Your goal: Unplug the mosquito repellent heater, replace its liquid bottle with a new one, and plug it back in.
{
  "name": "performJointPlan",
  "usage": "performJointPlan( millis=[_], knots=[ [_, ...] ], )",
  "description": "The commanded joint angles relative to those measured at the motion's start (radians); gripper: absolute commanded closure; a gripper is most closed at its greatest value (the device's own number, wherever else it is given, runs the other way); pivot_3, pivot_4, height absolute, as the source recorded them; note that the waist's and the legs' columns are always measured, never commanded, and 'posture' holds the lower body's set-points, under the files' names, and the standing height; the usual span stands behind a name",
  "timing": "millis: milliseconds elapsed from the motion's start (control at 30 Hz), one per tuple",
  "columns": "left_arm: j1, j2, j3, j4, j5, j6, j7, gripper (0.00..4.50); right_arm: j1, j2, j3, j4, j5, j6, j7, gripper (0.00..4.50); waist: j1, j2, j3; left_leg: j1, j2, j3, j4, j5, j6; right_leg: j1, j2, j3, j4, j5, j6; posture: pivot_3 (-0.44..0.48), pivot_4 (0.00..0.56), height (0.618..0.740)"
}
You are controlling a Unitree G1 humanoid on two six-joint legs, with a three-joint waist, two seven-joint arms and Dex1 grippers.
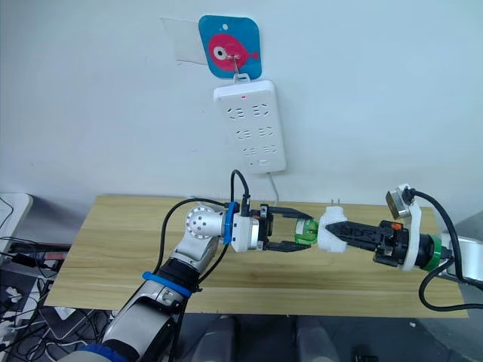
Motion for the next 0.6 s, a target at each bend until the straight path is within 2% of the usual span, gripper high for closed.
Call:
performJointPlan(
  millis=[33, 100, 467, 500, 600],
  knots=[
    [-0.017, 0.001, -0.007, -0.022, 0.008, 0.003, 0.03, 2.26, 0.01, -0.028, -0.025, -0.024, 0.025, 0.009, 0.014, 0.91, 0.0, 0.0, 0.0, 0.0, 0.0, 0.0, 0.0, 0.0, 0.0, 0.0, 0.0, 0.0, 0.0, 0.0, 0.0, 0.064, 0.26, 0.74],
    [-0.018, 0.003, -0.009, -0.021, 0.009, 0.007, 0.036, 2.26, 0.014, -0.037, -0.028, -0.02, 0.025, 0.015, 0.021, 1.54, 0.0, 0.0, 0.0, 0.0, 0.0, 0.0, 0.0, 0.0, 0.0, 0.0, 0.0, 0.0, 0.0, 0.0, 0.0, 0.064, 0.26, 0.74],
    [-0.031, 0.004, -0.016, -0.012, 0.002, 0.001, 0.058, 2.26, 0.016, -0.045, -0.019, -0.032, 0.025, 0.004, 0.042, 1.54, 0.0, 0.0, 0.0, 0.0, 0.0, 0.0, 0.0, 0.0, 0.0, 0.0, 0.0, 0.0, 0.0, 0.0, 0.0, 0.065, 0.264, 0.74],
    [-0.02, 0.003, -0.016, -0.038, -0.042, 0.06, 0.039, 2.26, 0.014, -0.046, -0.021, -0.034, 0.025, 0.006, 0.053, 1.54, 0.0, 0.0, 0.0, 0.0, 0.0, 0.0, 0.0, 0.0, 0.0, 0.0, 0.0, 0.0, 0.0, 0.0, 0.0, 0.065, 0.264, 0.74],
    [0.015, 0.056, -0.032, -0.233, -0.289, 0.697, 0.014, 2.26, 0.047, -0.087, -0.027, -0.094, 0.025, 0.01, 0.078, 1.54, -0.001, 0.001, 0.001, 0.0, 0.0, 0.0, 0.0, 0.0, 0.0, 0.0, 0.0, 0.0, 0.0, 0.0, 0.0, 0.064, 0.265, 0.74]
  ],
)
